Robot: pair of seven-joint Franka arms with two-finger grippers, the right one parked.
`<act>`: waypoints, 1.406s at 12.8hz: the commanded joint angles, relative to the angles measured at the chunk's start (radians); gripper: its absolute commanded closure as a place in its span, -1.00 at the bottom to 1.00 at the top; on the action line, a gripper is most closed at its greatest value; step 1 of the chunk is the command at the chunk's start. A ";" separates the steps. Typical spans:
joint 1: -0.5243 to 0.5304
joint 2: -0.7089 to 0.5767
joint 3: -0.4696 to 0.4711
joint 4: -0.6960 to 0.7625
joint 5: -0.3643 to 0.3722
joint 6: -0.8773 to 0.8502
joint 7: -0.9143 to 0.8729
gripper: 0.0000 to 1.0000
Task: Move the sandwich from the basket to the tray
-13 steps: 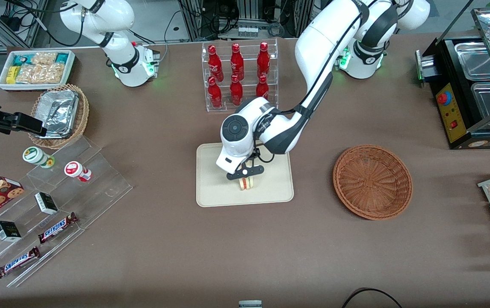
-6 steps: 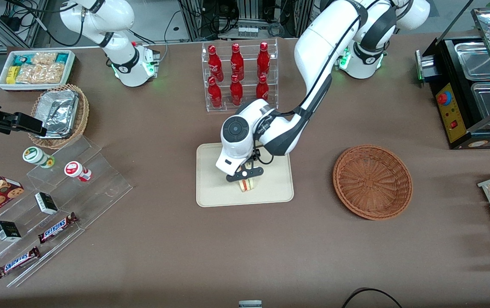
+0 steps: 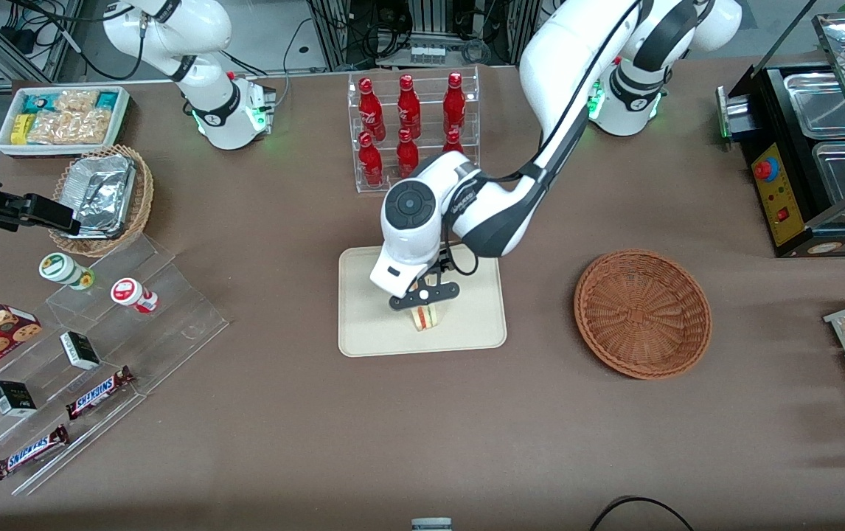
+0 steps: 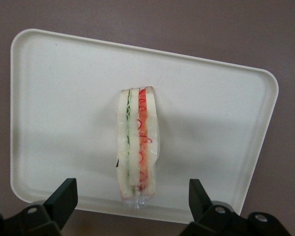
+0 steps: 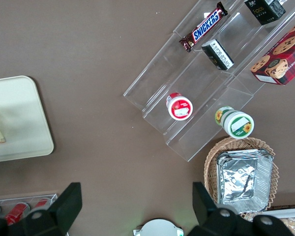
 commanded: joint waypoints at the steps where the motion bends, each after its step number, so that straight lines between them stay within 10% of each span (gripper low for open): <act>1: 0.027 -0.081 0.015 -0.017 0.013 -0.099 0.080 -1.00; 18: 0.490 -0.637 0.094 -0.497 0.013 -0.224 0.836 -1.00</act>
